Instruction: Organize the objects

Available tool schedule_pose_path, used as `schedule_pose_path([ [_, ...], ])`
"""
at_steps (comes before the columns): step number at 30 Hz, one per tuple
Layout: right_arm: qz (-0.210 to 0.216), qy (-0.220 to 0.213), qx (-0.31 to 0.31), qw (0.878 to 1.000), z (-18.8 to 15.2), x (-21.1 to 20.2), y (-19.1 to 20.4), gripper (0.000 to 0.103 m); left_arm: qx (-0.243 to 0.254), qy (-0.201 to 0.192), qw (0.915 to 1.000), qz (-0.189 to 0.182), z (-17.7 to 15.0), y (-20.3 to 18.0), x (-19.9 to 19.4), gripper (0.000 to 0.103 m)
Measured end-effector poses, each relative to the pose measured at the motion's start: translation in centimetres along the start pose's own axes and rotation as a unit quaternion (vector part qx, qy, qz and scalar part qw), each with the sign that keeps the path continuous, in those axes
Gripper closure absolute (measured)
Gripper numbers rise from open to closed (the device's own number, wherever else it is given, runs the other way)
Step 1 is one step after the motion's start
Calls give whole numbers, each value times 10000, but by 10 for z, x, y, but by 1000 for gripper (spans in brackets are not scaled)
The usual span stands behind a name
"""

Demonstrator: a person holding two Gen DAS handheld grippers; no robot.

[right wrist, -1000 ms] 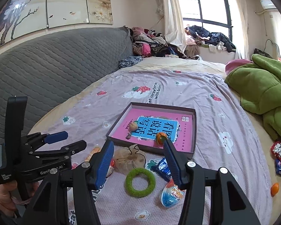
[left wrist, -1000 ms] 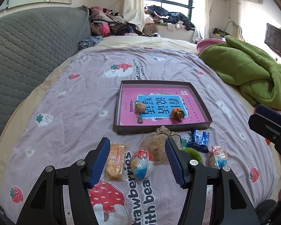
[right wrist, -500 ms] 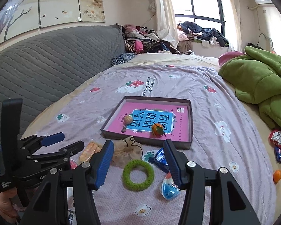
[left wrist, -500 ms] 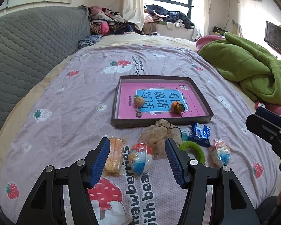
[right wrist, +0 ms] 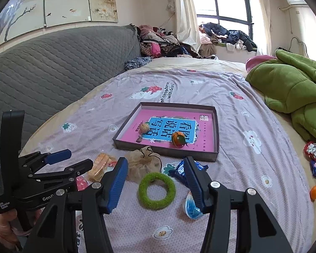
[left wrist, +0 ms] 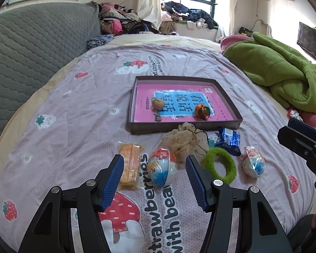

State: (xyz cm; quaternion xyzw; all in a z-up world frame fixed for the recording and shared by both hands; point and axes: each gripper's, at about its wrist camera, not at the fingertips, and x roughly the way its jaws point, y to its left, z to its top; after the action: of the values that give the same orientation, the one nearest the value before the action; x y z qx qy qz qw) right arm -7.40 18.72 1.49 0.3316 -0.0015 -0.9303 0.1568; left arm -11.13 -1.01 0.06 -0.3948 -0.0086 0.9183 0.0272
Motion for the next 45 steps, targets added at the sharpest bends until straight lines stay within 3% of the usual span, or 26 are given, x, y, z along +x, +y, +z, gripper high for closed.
schedule_pose_path([
  [45,-258,658,-335,9969,-47,45,19,48,-71,246,9985,-475,-28,17,35,40],
])
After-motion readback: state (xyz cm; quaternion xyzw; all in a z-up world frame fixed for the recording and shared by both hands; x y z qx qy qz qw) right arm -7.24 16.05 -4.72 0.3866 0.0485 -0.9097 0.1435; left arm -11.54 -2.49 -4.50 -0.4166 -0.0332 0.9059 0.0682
